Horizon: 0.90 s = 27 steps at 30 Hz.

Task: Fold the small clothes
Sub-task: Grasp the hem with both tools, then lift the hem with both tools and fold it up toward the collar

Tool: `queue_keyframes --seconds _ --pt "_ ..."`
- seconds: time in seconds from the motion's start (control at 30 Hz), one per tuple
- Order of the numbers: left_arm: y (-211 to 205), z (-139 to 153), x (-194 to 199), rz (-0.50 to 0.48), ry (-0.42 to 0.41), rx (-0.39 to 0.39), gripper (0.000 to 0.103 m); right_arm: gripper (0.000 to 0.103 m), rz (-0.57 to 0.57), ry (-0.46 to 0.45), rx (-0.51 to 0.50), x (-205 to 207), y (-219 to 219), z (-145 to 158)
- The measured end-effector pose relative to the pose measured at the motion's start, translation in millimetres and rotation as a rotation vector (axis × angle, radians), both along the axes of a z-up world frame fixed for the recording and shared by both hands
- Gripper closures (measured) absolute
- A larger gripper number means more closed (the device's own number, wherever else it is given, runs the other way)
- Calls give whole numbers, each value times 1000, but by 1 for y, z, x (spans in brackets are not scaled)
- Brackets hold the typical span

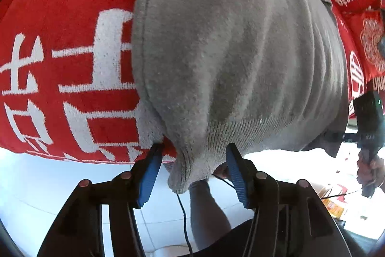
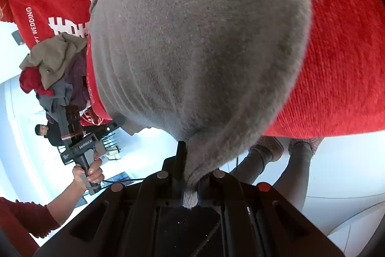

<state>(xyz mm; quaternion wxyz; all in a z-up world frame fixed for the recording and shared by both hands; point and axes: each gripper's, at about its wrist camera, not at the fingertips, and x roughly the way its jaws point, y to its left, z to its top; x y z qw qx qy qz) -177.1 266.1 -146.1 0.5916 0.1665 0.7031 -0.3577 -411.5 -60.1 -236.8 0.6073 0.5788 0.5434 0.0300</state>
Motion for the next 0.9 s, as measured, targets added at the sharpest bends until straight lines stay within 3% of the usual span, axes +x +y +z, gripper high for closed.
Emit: queue_keyframes --seconds 0.1,0.2,0.27,0.3,0.4,0.57,0.77,0.9 --pt "-1 -6 -5 -5 14 -15 39 94 8 -3 2 6 1 -3" --pt "-11 -10 -18 -46 -11 -3 40 92 9 15 8 10 1 -7" --pt "-13 -11 -25 -63 20 -16 85 92 7 26 2 12 3 -5" --pt "-13 -13 -26 -63 55 -20 93 95 12 21 -13 12 4 -1" --pt "-20 -5 -28 -56 88 -72 94 95 -12 -11 -19 11 4 17" --pt "-25 37 -17 15 108 -181 94 96 -112 -98 -1 10 -2 52" --pt "-43 84 31 96 61 -293 94 96 -277 -251 14 15 -22 96" --pt "-81 103 65 105 4 -325 94 96 -337 -331 2 28 -47 121"
